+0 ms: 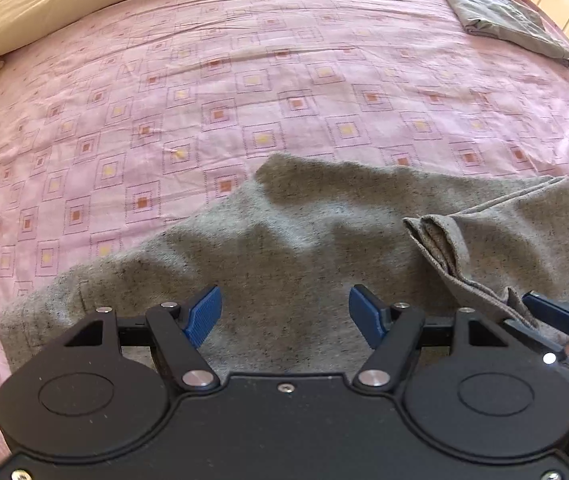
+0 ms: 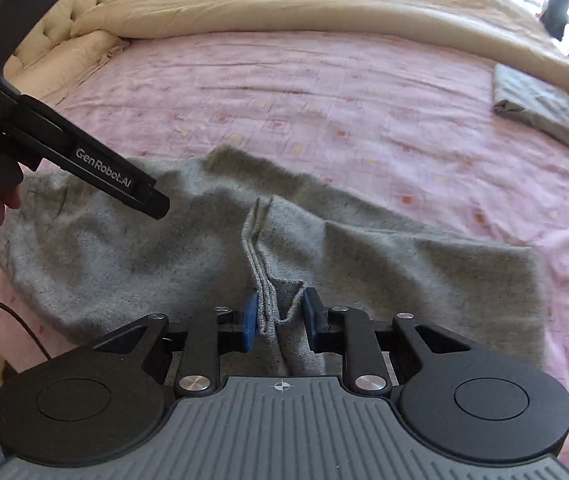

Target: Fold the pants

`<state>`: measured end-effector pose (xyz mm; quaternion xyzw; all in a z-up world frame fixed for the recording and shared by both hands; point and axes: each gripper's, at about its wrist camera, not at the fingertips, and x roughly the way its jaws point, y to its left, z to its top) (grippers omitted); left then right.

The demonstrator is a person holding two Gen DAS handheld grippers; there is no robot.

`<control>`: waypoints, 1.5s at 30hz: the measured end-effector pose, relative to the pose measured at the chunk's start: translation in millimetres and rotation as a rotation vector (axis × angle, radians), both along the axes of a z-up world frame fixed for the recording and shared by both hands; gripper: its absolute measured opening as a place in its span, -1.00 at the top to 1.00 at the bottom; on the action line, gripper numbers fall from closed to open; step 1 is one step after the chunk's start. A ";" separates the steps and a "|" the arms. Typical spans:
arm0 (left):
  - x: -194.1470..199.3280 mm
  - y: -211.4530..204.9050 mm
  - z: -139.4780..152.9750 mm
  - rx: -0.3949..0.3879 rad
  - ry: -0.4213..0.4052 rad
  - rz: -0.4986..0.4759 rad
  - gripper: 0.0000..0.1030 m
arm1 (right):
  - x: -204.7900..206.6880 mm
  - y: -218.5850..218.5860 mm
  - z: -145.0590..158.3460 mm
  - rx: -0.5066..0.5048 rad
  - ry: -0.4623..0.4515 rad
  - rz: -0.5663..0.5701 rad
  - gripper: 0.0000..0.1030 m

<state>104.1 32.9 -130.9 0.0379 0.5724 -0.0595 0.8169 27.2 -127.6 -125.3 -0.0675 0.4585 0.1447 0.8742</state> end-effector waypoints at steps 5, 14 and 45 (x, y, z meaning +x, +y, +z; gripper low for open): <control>6.6 -24.2 3.7 -0.023 -0.017 -0.020 -0.39 | -4.4 -11.4 13.0 -0.083 0.024 0.031 0.56; 10.0 -51.1 6.1 -0.037 0.008 0.002 -0.39 | 2.0 -57.0 16.9 0.028 0.090 -0.032 0.70; -23.9 -107.9 -69.7 0.165 0.181 0.025 -1.00 | 117.5 -183.3 -55.5 0.082 0.185 -0.287 0.98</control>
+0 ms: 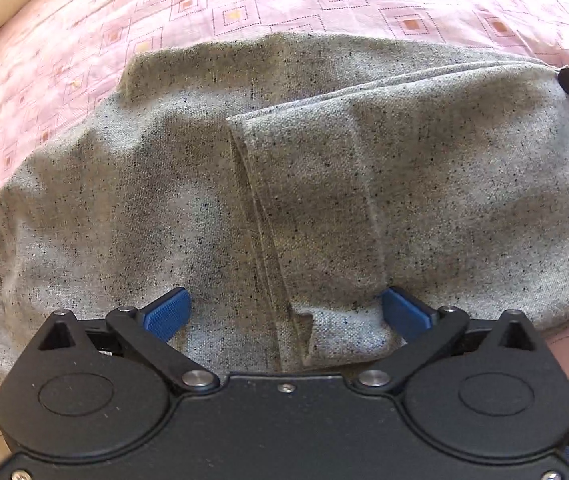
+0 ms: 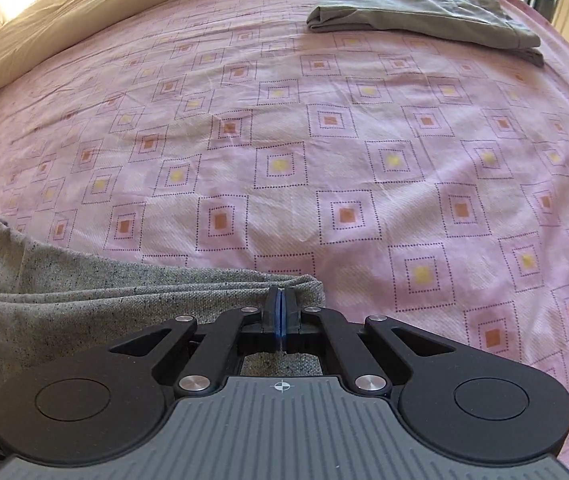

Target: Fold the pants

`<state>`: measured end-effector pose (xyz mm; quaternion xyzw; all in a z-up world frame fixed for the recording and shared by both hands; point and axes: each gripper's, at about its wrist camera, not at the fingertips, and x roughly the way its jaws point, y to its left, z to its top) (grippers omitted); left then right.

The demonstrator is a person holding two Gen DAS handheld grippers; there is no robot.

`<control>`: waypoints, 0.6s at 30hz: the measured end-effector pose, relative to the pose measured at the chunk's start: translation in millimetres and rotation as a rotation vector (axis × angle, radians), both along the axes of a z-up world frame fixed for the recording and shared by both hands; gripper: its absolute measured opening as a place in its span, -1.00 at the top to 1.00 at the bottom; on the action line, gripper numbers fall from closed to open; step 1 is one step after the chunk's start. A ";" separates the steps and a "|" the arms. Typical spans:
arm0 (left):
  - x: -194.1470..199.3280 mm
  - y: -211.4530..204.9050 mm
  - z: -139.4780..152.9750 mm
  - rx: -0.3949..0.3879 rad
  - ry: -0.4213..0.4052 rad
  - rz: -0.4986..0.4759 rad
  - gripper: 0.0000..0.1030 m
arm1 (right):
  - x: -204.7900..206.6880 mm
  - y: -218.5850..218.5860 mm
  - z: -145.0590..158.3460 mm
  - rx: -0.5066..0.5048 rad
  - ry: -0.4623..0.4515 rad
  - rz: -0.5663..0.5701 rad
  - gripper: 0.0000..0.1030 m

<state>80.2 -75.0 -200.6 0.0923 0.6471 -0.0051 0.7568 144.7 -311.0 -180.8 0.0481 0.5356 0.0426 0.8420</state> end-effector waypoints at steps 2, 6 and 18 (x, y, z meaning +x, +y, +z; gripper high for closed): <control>-1.1 3.6 6.2 -0.021 -0.018 0.010 -0.83 | -4.1 -1.7 7.0 0.011 -0.025 0.007 0.95; -15.4 27.4 30.3 -0.041 -0.093 0.020 -0.65 | -20.4 3.4 31.2 0.032 -0.128 0.021 0.93; -55.6 185.3 74.5 -0.100 -0.200 0.189 -0.65 | -82.9 125.1 41.4 0.136 -0.073 0.154 0.78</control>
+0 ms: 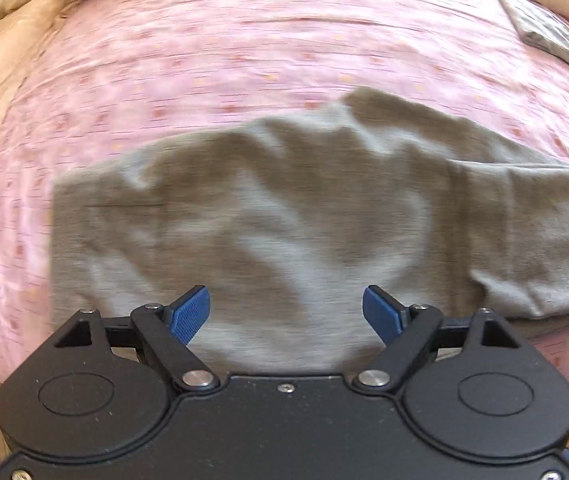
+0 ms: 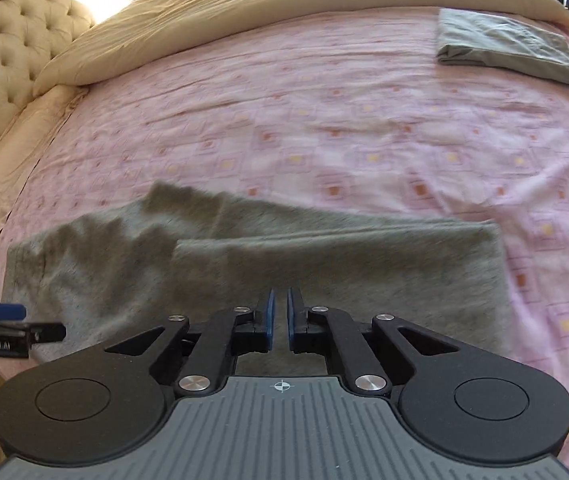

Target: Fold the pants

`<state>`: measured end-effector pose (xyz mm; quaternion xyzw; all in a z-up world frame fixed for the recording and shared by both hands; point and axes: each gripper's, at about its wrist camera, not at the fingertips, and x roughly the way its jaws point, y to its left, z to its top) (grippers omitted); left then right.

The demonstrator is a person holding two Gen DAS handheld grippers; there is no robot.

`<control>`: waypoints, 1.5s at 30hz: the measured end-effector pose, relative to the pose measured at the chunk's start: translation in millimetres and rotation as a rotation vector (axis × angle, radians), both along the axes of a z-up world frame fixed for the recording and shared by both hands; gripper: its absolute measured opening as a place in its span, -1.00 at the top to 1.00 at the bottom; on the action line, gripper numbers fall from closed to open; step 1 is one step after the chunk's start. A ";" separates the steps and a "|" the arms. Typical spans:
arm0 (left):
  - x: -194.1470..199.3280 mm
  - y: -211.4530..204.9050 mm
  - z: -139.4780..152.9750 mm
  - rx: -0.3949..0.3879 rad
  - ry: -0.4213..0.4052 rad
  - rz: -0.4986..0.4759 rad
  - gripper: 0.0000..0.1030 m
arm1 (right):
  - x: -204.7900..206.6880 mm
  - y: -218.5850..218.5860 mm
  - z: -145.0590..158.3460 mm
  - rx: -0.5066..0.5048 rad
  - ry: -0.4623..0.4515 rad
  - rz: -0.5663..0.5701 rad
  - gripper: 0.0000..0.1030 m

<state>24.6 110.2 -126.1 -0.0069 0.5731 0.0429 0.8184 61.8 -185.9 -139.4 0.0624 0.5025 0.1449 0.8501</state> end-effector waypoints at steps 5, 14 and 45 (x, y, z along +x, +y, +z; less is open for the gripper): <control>-1.4 62.4 -0.1 0.050 -0.024 -0.018 -0.66 | -16.4 71.7 -4.5 0.018 0.032 0.044 0.55; 14.4 136.3 -24.1 0.002 0.007 -0.028 -0.66 | -12.8 160.7 -32.7 -0.104 0.096 0.084 0.61; 17.1 178.4 -51.4 -0.324 -0.010 -0.088 0.09 | -22.3 192.1 -38.8 -0.136 0.155 -0.048 0.61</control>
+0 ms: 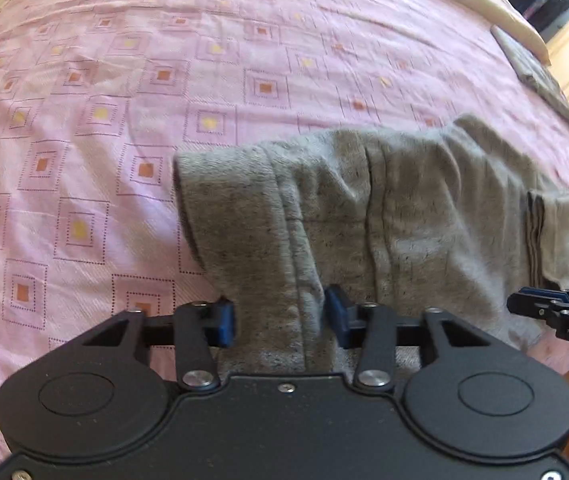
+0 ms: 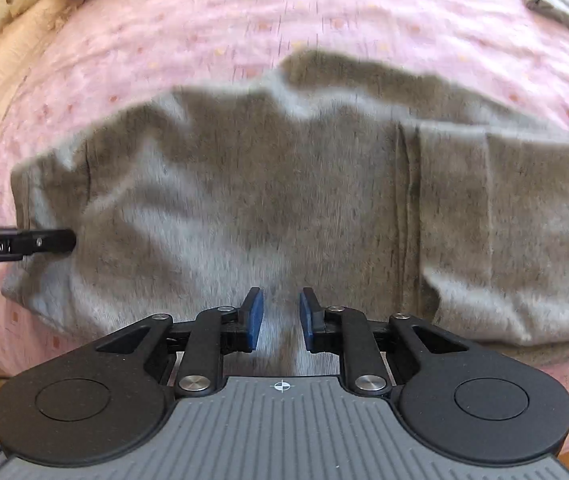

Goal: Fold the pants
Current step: 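Grasp the waistband end with the left gripper while the right gripper pinches the trousers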

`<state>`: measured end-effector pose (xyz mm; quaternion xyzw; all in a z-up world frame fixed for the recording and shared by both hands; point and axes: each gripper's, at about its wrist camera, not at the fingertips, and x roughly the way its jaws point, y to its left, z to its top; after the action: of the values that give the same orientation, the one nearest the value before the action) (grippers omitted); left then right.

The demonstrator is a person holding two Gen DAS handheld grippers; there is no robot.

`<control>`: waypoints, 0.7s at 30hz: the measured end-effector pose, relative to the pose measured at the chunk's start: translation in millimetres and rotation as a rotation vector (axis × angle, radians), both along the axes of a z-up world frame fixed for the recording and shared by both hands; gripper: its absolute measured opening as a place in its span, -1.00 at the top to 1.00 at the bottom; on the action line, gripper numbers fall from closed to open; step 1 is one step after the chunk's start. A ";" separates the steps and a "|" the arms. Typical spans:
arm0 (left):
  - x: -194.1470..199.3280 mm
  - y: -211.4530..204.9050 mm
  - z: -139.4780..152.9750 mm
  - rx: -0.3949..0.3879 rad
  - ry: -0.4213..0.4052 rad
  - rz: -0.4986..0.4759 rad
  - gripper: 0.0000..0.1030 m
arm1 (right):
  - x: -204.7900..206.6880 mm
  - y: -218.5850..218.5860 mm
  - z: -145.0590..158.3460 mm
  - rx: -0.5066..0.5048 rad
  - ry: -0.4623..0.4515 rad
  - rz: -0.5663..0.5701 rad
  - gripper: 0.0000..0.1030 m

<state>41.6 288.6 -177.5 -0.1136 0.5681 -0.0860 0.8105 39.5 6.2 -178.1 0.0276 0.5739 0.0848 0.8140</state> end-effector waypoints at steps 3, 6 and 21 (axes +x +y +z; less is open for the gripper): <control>-3.8 5.4 12.5 -0.001 -0.016 0.030 0.32 | 15.9 -6.2 13.4 -0.017 -0.087 -0.038 0.61; -4.9 5.7 22.8 0.022 -0.029 0.028 0.58 | 45.9 -13.3 18.9 -0.033 -0.141 -0.079 0.62; 0.3 -1.2 4.9 0.081 0.016 -0.042 -0.18 | 139.7 -13.0 -10.0 -0.076 -0.135 -0.102 0.76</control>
<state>41.9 287.4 -172.6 -0.0697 0.5796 -0.0789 0.8080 179.2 -6.8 -188.2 0.0200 0.5186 0.0228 0.8545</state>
